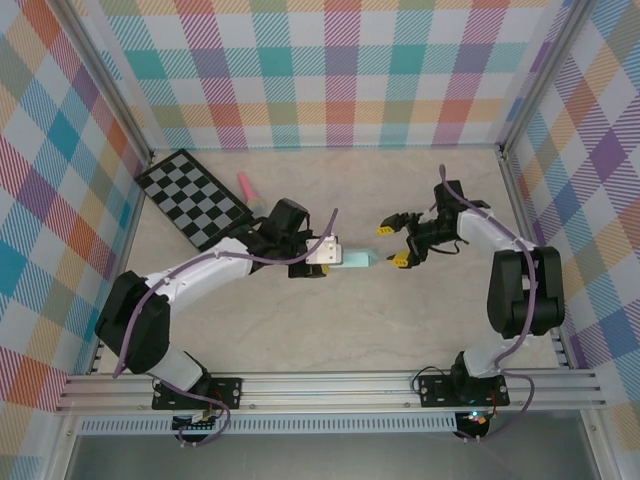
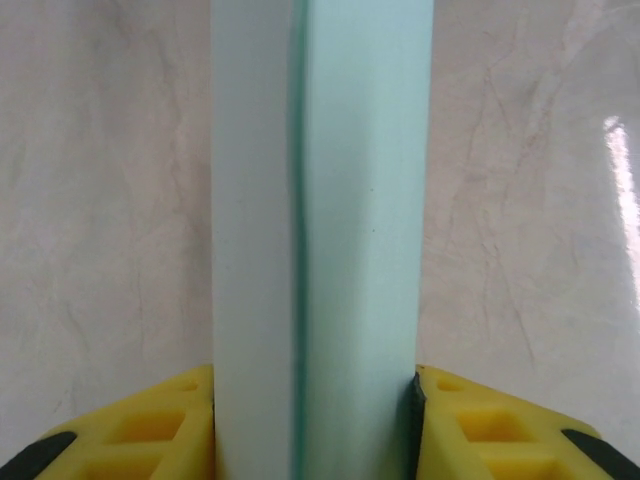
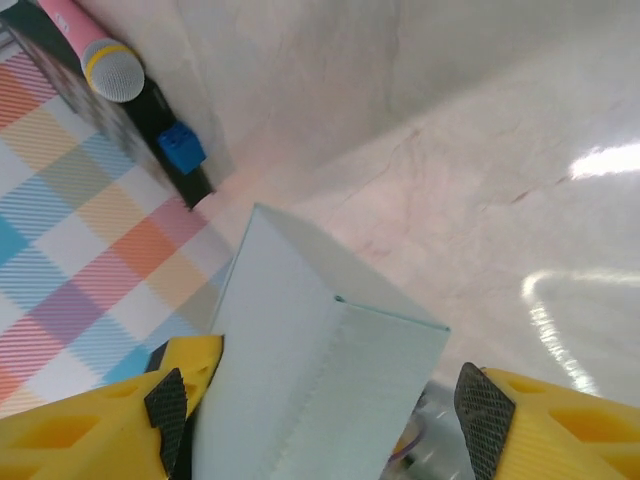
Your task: Fold the paper box
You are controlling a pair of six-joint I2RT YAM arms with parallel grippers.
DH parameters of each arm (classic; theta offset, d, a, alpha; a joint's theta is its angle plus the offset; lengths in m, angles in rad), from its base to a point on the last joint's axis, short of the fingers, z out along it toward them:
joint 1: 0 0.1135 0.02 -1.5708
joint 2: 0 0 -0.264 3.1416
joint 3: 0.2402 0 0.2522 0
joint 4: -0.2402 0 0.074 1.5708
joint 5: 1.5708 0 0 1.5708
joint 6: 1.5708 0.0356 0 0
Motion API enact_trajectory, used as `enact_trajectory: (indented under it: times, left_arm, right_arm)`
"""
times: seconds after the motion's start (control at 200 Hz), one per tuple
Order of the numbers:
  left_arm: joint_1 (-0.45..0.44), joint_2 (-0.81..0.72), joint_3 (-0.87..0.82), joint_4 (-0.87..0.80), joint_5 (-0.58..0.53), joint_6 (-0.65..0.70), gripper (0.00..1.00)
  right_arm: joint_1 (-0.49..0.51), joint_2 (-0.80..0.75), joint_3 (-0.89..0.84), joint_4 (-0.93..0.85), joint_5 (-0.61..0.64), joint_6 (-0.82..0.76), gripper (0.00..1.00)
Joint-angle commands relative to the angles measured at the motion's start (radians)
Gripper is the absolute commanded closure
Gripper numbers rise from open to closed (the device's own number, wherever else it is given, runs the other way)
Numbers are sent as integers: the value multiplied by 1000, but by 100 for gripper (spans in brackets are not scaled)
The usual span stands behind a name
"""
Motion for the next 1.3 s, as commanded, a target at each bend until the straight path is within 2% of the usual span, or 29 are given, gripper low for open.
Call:
enact_trajectory:
  times: [0.0,0.18,0.285,0.385,0.5,0.575,0.705,0.825,0.89,0.98,1.12,1.295]
  left_arm:
    - [6,34,72,-273,44,28,62]
    - [10,125,202,-442,16,44,58]
    - [15,198,275,-525,22,43,58]
    - [17,259,330,-572,27,27,58]
    - [17,296,347,-568,25,9,57]
    - [17,311,350,-554,34,-1,57]
    - [17,335,362,-546,35,-13,54]
    - [18,322,361,-519,27,-38,46]
    - [20,304,353,-507,41,-40,36]
    - [29,276,344,-473,69,-62,32]
    - [47,227,335,-438,135,-77,31]
    - [57,183,310,-425,151,-72,30]
  right_arm:
    - [-3,-120,13,-113,225,-261,26]
    - [14,-290,-95,36,337,-439,30]
    - [53,-368,-166,150,326,-616,27]
    - [89,-423,-207,207,220,-830,23]
    - [136,-469,-245,265,267,-1009,20]
    - [138,-482,-269,332,292,-1008,19]
    - [139,-428,-250,337,237,-966,22]
    - [146,-420,-246,298,209,-950,25]
    - [147,-438,-244,277,195,-947,25]
    - [149,-462,-243,255,197,-939,25]
    - [151,-475,-241,229,212,-951,25]
    - [153,-459,-231,232,228,-982,24]
